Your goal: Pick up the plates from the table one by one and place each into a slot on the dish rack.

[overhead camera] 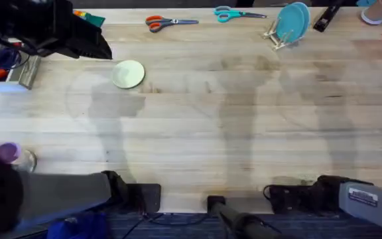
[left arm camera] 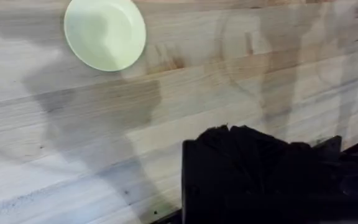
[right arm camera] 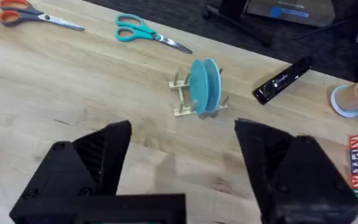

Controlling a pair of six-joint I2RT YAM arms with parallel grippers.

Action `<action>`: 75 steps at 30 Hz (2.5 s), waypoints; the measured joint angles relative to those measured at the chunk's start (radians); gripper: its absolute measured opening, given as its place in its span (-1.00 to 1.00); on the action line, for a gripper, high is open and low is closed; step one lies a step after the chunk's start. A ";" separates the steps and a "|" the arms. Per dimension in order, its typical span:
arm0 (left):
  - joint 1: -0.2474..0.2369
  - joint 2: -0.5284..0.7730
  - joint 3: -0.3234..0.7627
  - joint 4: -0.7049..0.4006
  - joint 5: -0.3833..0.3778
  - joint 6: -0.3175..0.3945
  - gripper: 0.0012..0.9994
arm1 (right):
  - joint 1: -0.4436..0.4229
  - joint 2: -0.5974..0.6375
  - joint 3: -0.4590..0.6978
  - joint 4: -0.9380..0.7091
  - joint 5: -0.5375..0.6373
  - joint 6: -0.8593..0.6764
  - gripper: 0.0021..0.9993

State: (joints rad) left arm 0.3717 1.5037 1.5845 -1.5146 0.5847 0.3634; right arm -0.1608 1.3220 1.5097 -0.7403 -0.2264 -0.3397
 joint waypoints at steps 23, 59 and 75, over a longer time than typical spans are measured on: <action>0.098 0.388 0.000 0.142 0.032 0.091 -0.92 | 0.000 0.000 0.000 0.000 0.000 0.000 0.99; 0.183 0.574 0.000 0.335 0.185 0.040 -0.93 | 0.000 0.000 0.000 0.000 0.000 0.019 0.99; 0.166 0.656 0.000 0.411 0.119 0.032 -0.92 | 0.000 0.000 0.000 0.000 0.000 0.019 0.99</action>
State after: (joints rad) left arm 0.5381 2.1600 1.5843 -1.1036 0.7035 0.3957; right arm -0.1608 1.3217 1.5097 -0.7403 -0.2264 -0.3210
